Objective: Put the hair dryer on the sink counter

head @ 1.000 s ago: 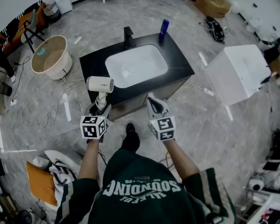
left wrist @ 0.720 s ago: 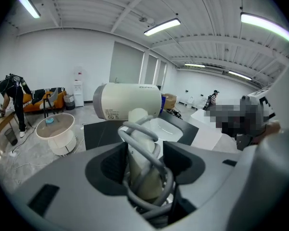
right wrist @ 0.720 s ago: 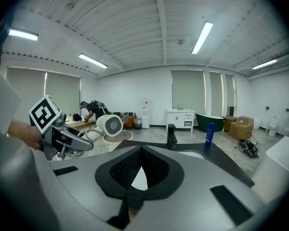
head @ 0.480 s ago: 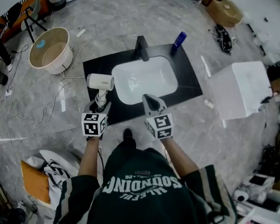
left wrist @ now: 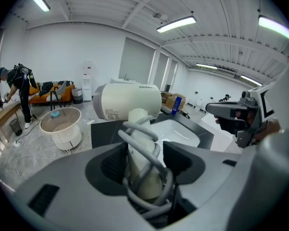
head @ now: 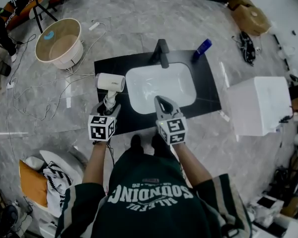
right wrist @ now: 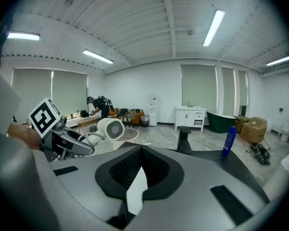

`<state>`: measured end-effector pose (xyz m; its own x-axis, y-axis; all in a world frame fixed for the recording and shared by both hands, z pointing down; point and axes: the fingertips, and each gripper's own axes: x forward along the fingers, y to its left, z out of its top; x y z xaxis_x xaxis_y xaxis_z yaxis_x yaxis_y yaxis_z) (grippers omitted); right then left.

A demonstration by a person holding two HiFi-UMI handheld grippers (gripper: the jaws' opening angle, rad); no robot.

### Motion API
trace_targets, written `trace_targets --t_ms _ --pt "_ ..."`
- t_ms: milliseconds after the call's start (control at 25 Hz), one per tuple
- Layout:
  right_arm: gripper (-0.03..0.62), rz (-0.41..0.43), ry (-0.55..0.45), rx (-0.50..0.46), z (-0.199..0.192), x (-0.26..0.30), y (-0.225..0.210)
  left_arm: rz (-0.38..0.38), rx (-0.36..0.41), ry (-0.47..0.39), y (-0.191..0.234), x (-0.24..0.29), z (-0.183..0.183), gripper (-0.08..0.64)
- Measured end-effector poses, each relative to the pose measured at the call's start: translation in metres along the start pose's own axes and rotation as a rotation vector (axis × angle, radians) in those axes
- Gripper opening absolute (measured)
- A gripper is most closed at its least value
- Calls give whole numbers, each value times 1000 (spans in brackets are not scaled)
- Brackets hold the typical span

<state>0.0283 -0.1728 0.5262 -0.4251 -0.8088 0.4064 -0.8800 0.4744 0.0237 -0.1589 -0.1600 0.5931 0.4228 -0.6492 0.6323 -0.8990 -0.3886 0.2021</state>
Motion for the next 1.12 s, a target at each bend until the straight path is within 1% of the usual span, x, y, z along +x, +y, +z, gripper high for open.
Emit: trace_targets --t_ms 160,360,640,800,960,1120 --pt "0 44 -13 -3 5 14 1 28 -8 0 3 4 4 224" --pt "0 108 -34 -22 14 35 -6 84 -31 -11 6 6 16 224" --pt "0 217 -44 -47 26 61 -8 164 -76 -35 11 7 28 224" --pt "0 268 -37 -56 27 71 -4 194 -89 -38 13 7 33 224" --pt "0 305 -26 -60 25 79 -2 217 -114 -32 16 11 32 224" --pt "0 332 -6 -61 18 85 -3 232 -145 -15 18 19 22 224"
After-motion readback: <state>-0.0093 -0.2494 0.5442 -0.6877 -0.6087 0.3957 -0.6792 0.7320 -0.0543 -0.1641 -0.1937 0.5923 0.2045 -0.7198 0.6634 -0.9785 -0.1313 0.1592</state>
